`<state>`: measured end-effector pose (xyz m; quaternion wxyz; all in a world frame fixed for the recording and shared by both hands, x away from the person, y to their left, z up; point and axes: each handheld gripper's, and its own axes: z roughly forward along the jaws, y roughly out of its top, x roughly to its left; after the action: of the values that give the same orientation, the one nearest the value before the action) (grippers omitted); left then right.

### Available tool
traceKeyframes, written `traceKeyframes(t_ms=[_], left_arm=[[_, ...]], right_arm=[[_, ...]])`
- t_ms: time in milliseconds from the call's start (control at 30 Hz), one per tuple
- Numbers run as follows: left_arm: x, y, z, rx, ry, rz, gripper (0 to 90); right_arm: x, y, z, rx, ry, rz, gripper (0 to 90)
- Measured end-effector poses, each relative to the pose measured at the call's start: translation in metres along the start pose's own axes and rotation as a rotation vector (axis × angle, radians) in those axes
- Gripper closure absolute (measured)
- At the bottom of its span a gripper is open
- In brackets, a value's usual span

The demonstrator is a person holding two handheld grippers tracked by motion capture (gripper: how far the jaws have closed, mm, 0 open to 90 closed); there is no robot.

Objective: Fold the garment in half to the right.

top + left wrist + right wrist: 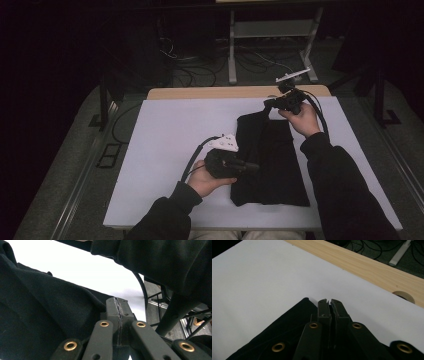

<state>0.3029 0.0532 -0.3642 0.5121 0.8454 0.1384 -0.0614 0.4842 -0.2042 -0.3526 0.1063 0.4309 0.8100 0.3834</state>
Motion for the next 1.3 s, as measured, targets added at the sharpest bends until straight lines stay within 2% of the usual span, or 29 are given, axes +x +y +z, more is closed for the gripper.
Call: traceKeyframes(t_ms=[500,800,1033,1300], left_arm=[[0.001,0.008,0.018,0.004,-0.029,0.004,88.6],[-0.001,0.012,0.034,0.016,-0.057,0.018,88.6],[0.001,0.011,0.047,0.015,-0.063,0.016,88.5],[0.005,0.007,0.067,0.019,-0.079,-0.004,88.5]], right_arm=[[-0.013,-0.011,-0.009,0.004,-0.016,0.017,85.3],[-0.021,-0.021,-0.011,0.002,-0.023,0.049,85.3],[-0.028,-0.027,-0.015,0.005,-0.032,0.062,85.2],[-0.039,-0.037,-0.015,0.008,-0.045,0.089,85.2]])
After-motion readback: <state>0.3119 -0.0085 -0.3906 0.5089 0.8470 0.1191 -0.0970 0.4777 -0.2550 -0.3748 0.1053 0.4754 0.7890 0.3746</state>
